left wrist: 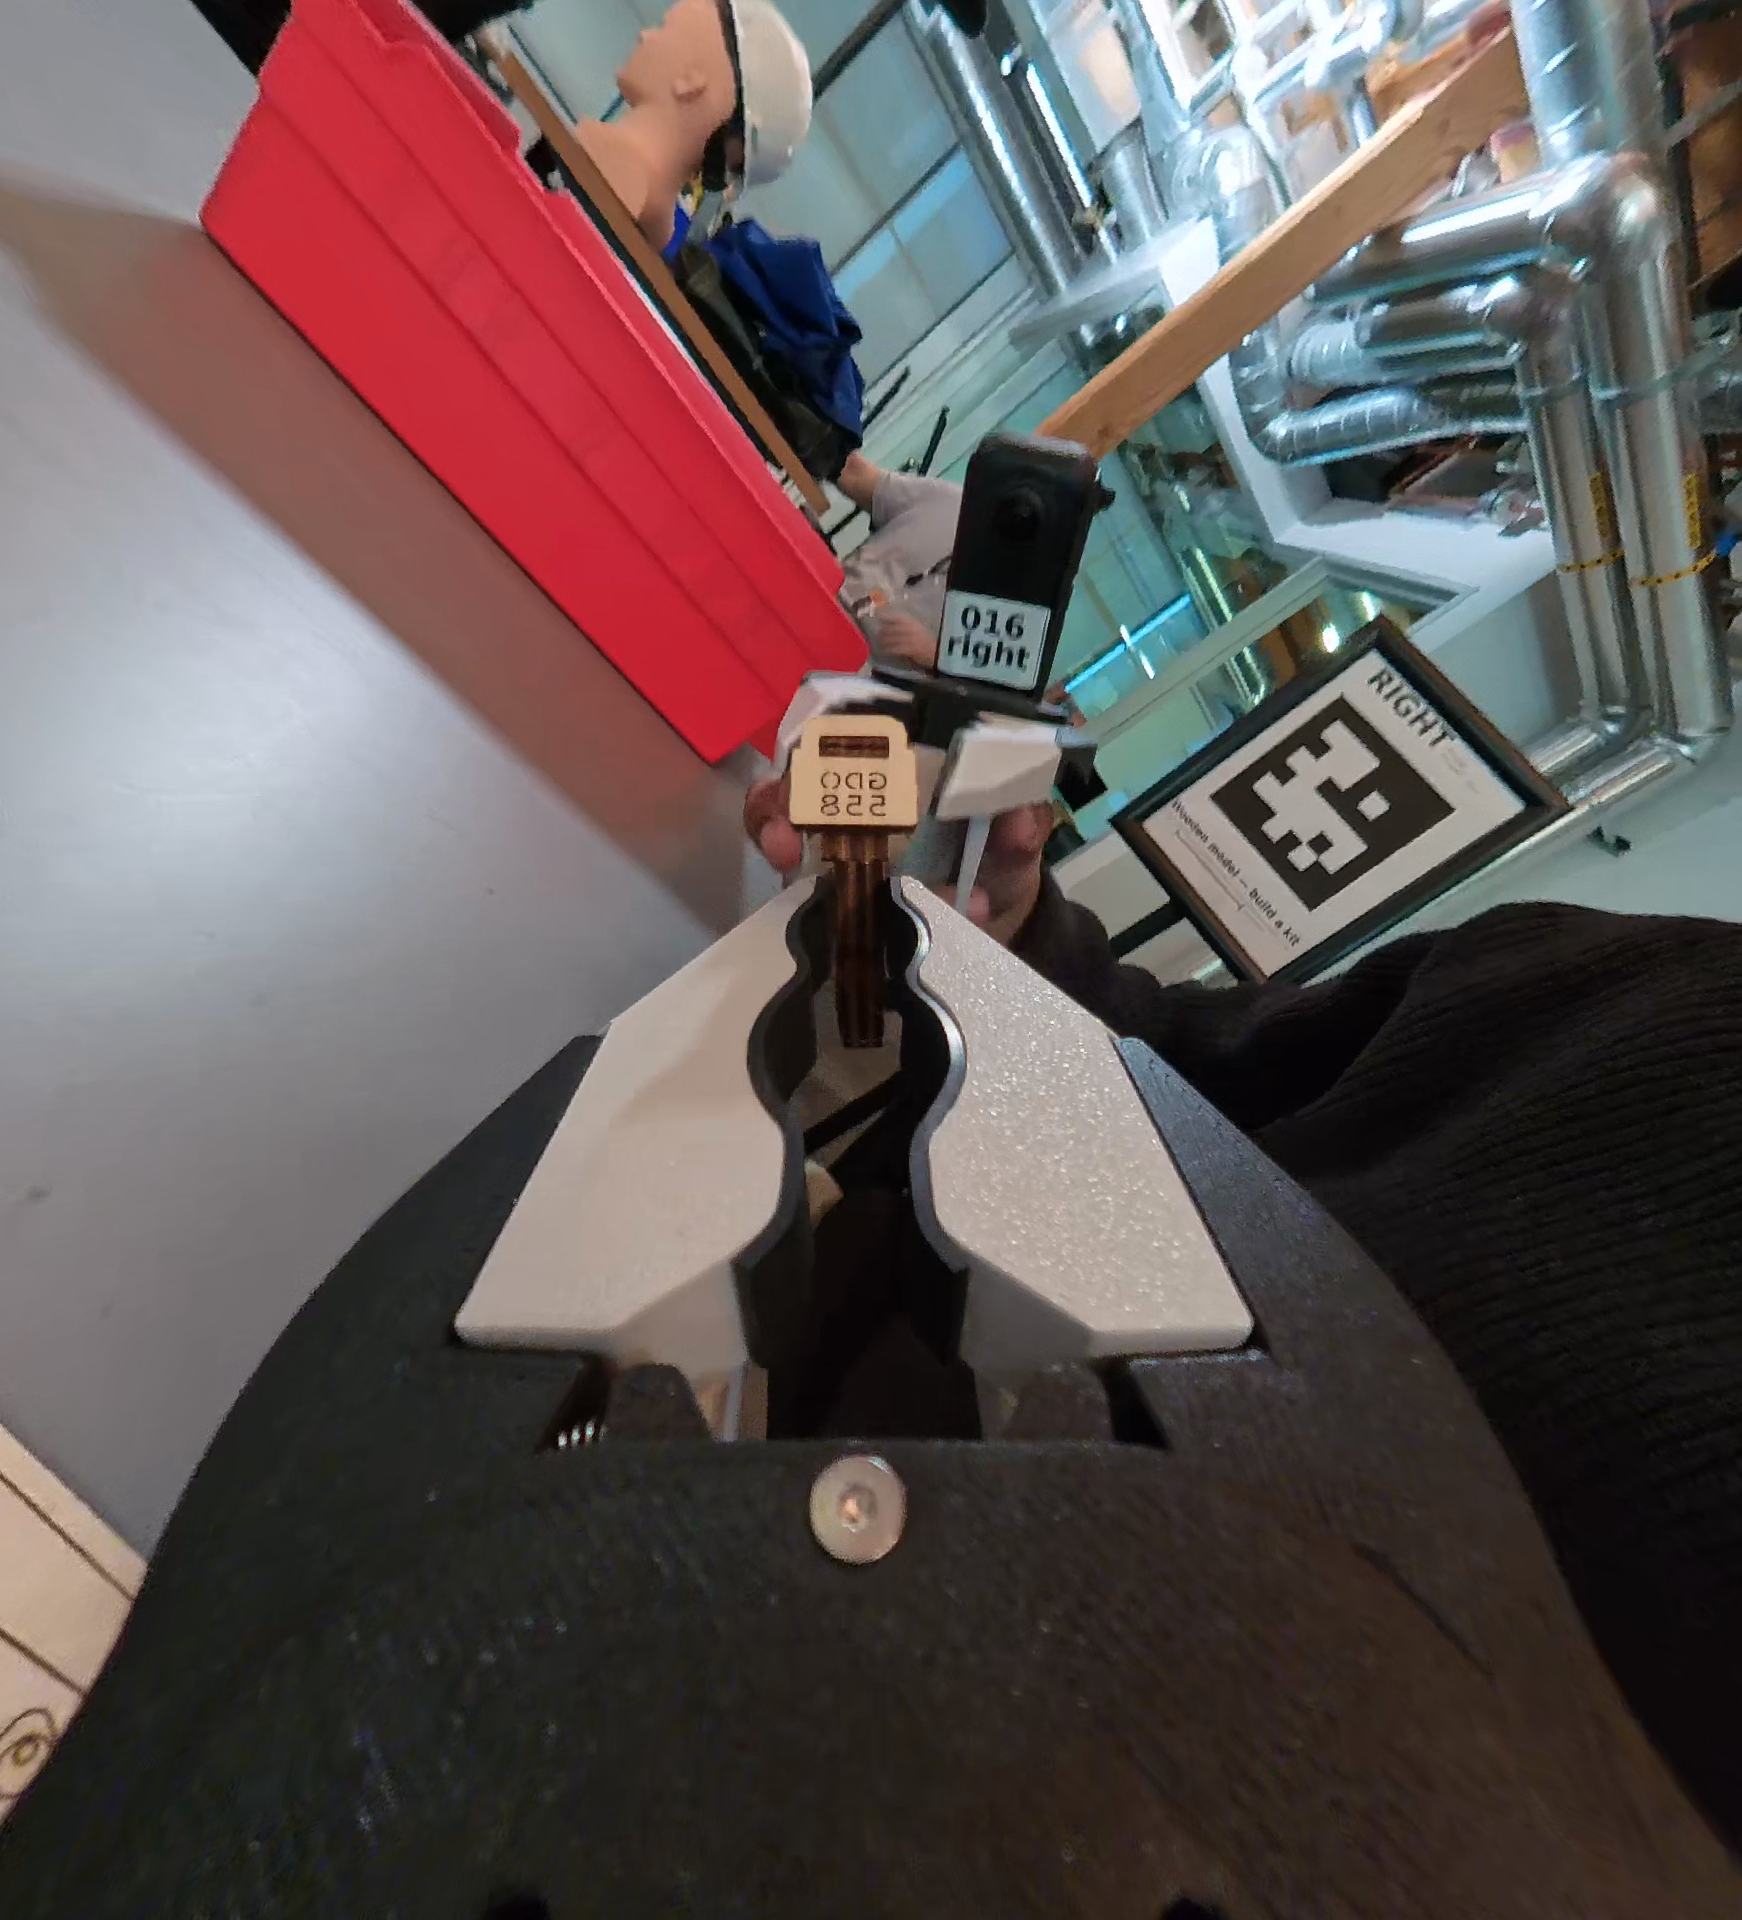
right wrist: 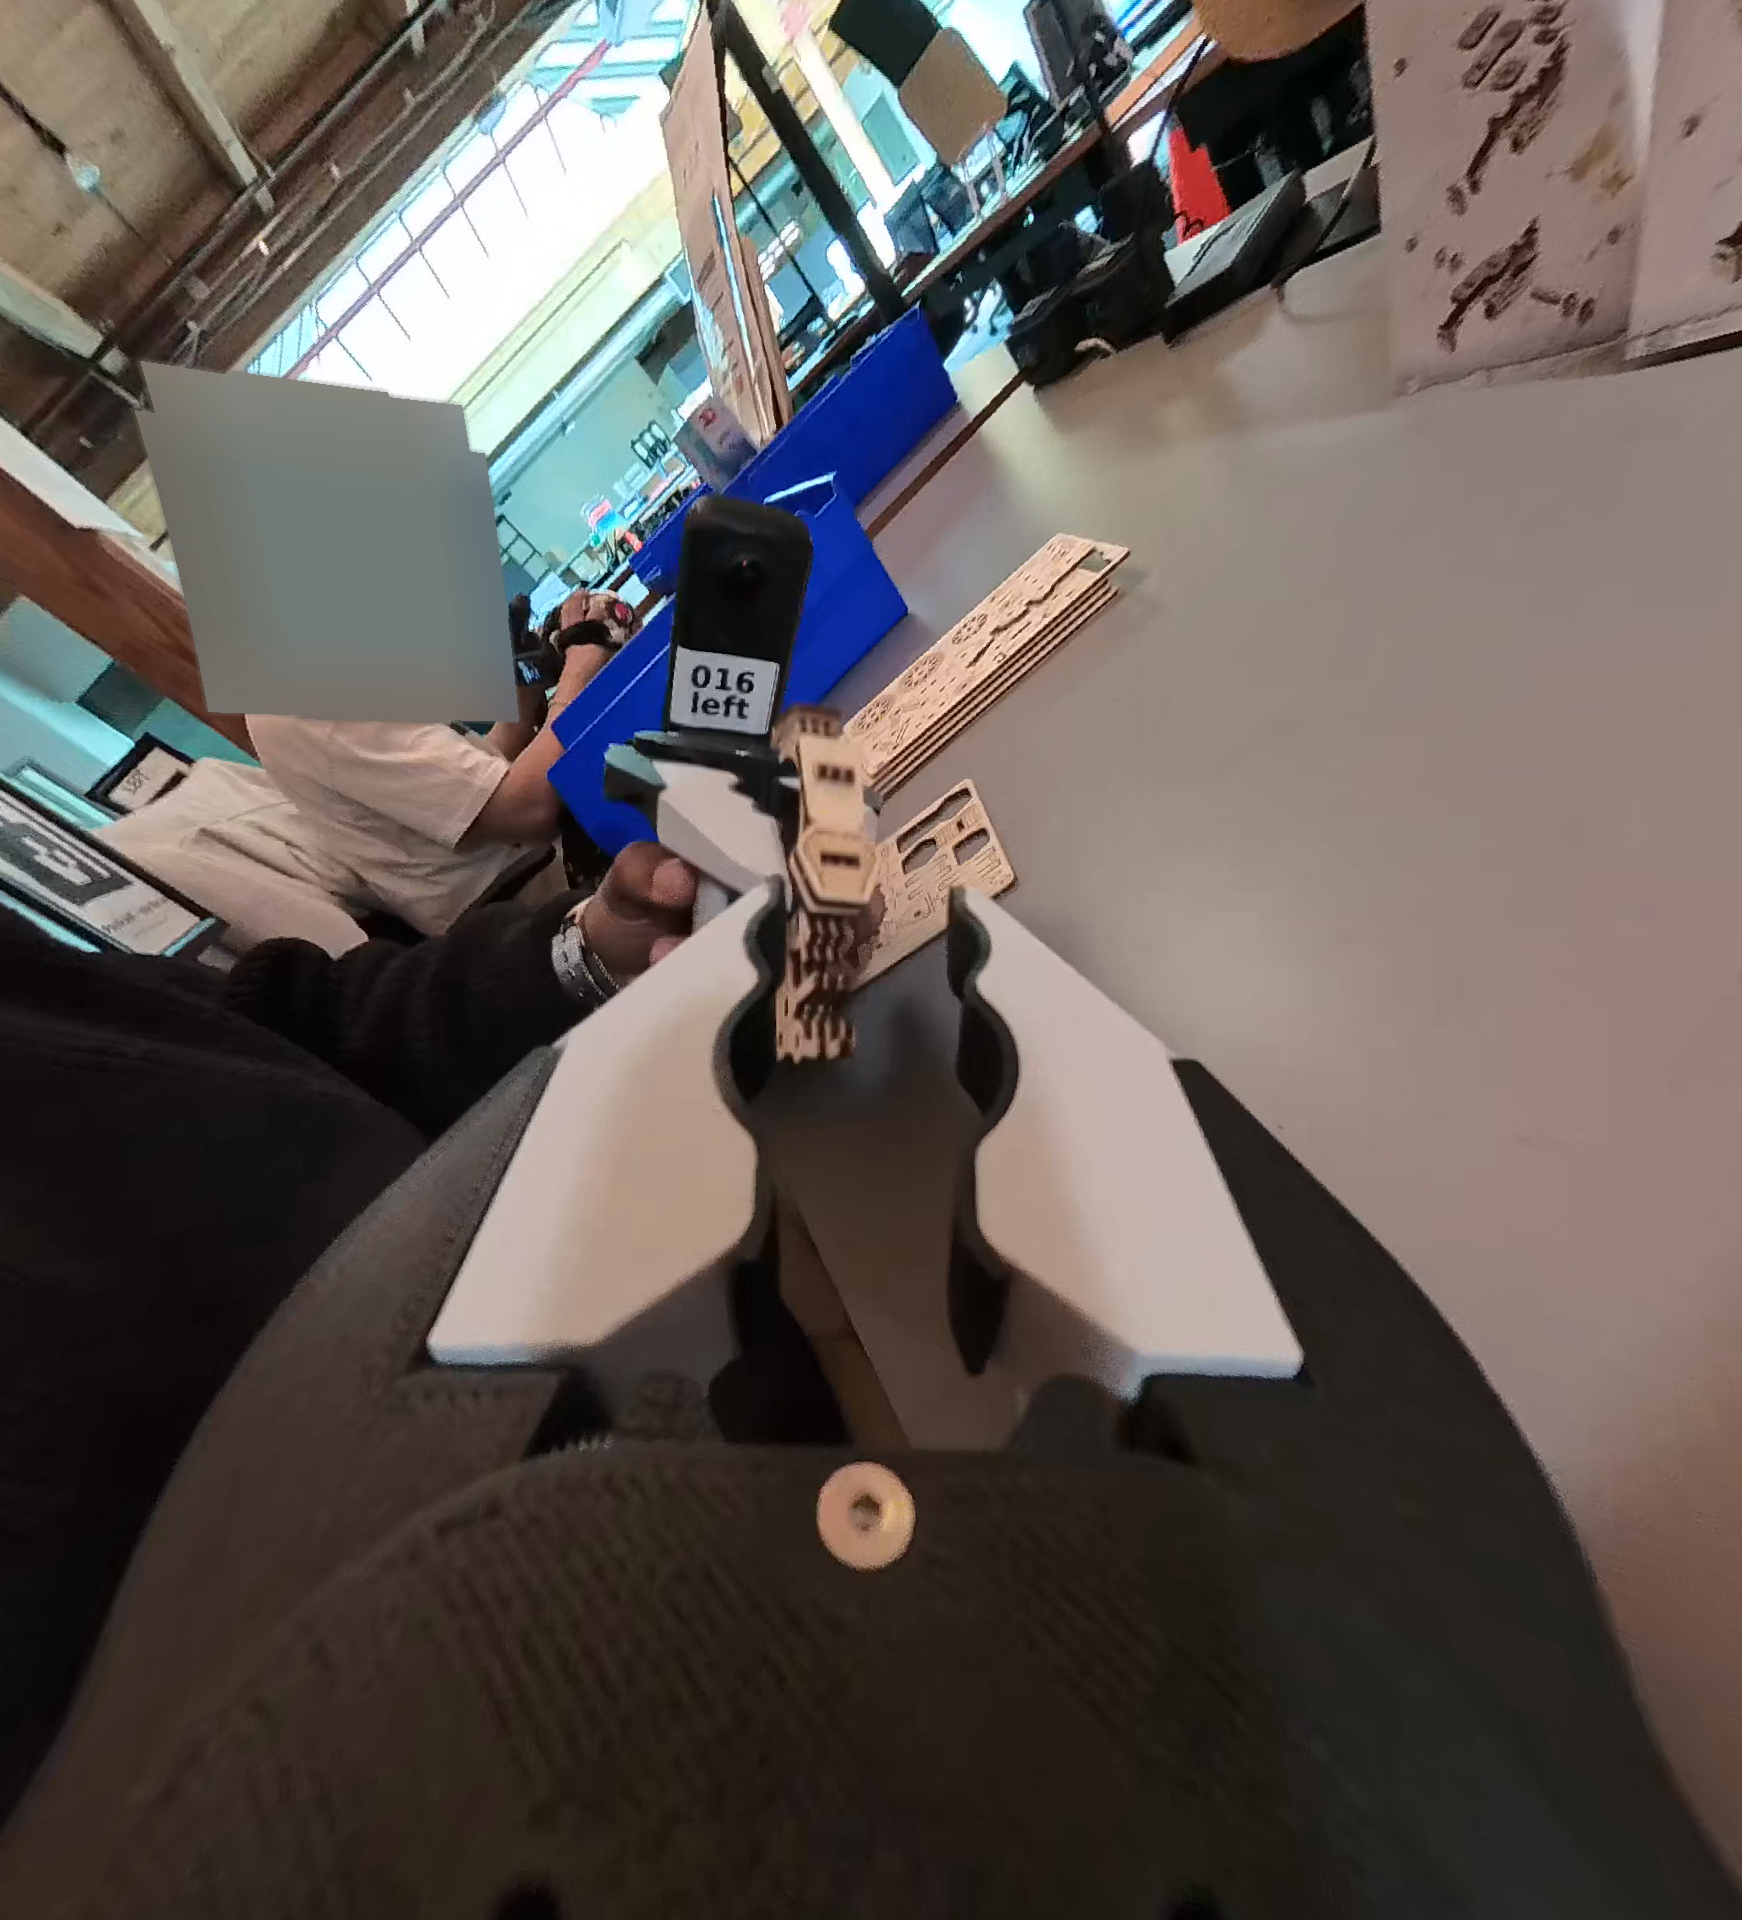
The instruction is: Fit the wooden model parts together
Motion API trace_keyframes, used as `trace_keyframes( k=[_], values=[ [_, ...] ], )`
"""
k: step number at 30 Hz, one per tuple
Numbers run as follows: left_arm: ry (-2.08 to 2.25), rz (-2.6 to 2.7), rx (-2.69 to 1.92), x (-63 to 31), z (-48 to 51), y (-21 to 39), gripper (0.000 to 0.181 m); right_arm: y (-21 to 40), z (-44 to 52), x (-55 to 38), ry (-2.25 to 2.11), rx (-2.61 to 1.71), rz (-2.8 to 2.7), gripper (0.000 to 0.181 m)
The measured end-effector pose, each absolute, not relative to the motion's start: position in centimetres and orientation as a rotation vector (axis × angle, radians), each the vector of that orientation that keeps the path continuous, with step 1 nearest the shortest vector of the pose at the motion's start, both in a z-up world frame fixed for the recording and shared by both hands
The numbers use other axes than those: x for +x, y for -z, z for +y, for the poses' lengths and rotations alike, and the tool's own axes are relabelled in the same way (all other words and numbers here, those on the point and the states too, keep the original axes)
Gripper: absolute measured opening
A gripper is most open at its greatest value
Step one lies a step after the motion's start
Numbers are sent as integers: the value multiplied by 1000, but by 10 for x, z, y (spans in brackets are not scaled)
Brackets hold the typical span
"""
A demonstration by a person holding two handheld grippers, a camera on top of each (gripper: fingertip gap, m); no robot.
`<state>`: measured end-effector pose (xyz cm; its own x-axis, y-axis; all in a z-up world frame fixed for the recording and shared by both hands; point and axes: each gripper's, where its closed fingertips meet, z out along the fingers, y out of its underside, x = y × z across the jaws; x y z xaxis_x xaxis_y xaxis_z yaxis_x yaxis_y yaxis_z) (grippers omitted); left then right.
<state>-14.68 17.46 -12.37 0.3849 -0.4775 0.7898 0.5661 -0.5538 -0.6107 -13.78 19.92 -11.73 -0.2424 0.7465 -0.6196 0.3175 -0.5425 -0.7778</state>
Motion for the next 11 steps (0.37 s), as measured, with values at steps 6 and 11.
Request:
trace_keyframes(
  k=[6,11],
  values=[
    [1376,-5,-1741,-138,169,132,7,124,195,-139,-1878,-1715,-1276,21],
    [1393,33,-1748,-135,166,134,7,124,185,-139,-1954,-1717,-1289,14]
  ],
)
